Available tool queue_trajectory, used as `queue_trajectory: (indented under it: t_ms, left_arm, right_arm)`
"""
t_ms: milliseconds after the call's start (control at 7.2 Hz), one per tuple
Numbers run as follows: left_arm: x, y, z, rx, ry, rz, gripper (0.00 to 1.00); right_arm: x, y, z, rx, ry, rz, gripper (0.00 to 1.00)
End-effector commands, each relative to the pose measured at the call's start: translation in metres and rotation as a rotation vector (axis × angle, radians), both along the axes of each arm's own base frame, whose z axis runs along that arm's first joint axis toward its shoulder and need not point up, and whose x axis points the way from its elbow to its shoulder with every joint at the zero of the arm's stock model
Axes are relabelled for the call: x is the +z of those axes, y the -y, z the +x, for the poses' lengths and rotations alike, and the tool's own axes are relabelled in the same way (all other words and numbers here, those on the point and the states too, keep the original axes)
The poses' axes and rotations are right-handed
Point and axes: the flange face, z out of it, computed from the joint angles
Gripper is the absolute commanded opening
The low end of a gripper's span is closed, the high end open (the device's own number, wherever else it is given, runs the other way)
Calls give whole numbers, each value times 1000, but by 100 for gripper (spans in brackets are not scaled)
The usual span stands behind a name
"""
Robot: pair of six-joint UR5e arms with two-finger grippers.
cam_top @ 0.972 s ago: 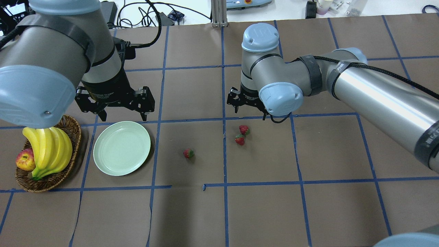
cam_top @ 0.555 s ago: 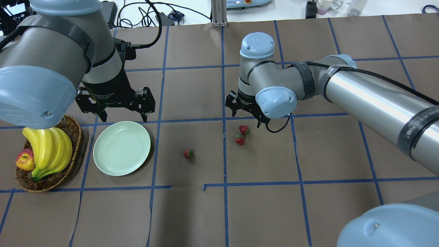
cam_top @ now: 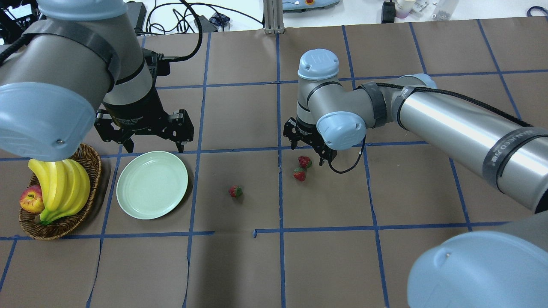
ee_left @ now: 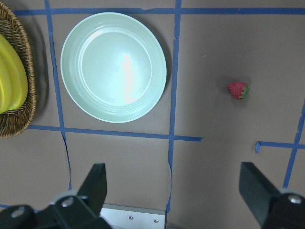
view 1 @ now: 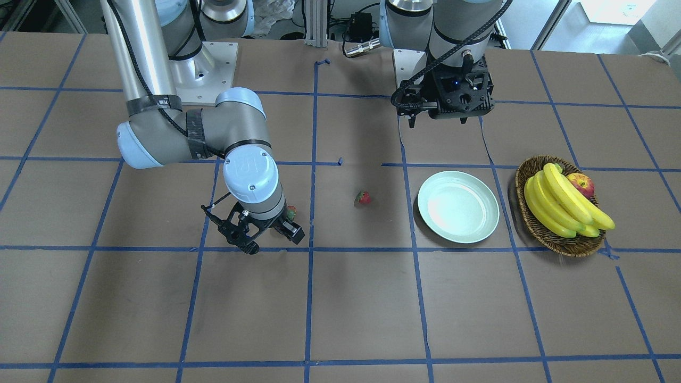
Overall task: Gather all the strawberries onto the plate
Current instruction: 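Move the right gripper back over the two remaining strawberries, then close the right gripper on a second strawberry and lift it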
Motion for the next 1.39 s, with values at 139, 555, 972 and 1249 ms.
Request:
queue_trajectory:
  t_ms: [139,555,972,1249]
  left_arm:
    - [-1,0,0,0,0,4,100]
    - [-2,-1,0,0,1,6,100]
    - [-3,-1,0,0,1,12,100]
    - [-6,-4,0,-2,4,18,100]
  right_arm:
    - [-8,-2,-1,-25,-6,14,93]
    - [-14,-7,0,-31,-1,31,80]
    - [-14,-7,0,-30,0,31,43]
    - [-15,-6,-1,-24,-14,27,0]
